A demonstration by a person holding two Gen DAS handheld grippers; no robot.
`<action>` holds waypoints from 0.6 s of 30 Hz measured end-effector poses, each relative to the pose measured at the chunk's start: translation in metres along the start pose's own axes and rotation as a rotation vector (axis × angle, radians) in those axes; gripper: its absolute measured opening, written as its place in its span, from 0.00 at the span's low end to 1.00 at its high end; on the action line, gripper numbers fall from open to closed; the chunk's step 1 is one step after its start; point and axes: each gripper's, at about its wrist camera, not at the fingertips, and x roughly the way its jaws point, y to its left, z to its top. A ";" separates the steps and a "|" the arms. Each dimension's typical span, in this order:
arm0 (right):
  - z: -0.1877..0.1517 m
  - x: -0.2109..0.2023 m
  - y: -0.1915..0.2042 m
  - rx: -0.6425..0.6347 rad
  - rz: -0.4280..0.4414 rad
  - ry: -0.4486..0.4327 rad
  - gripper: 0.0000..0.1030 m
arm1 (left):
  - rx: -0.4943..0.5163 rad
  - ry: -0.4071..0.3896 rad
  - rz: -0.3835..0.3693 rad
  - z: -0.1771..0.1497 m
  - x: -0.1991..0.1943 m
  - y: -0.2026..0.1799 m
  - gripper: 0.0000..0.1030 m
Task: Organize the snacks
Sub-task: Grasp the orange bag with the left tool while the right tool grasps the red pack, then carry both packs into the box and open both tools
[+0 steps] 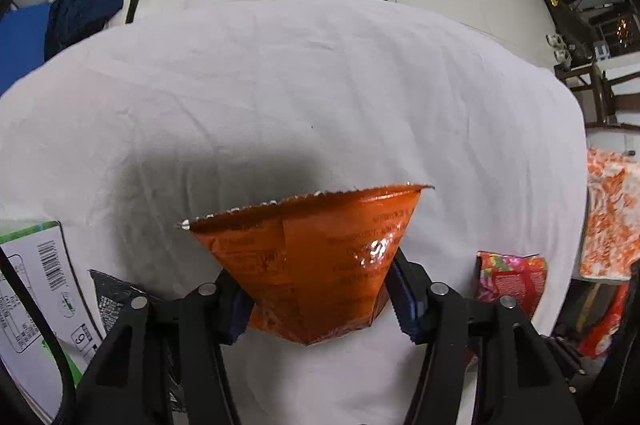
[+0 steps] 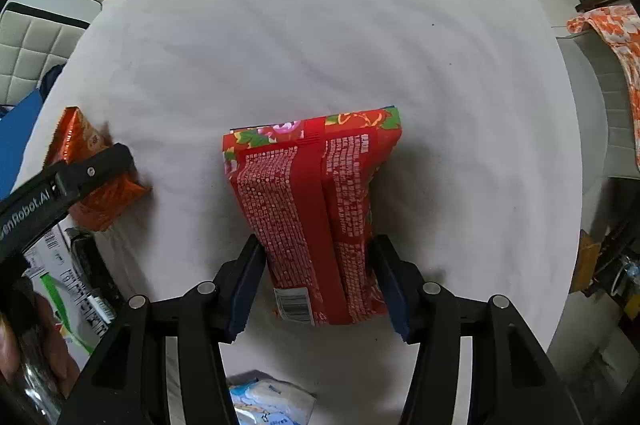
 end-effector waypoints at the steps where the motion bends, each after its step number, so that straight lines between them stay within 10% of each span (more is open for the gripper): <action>1: 0.000 0.002 0.002 -0.002 -0.016 -0.002 0.55 | 0.006 -0.006 0.011 0.000 0.003 -0.009 0.45; 18: -0.052 -0.013 0.037 -0.051 -0.041 -0.070 0.45 | 0.066 -0.088 0.034 -0.065 -0.026 0.002 0.37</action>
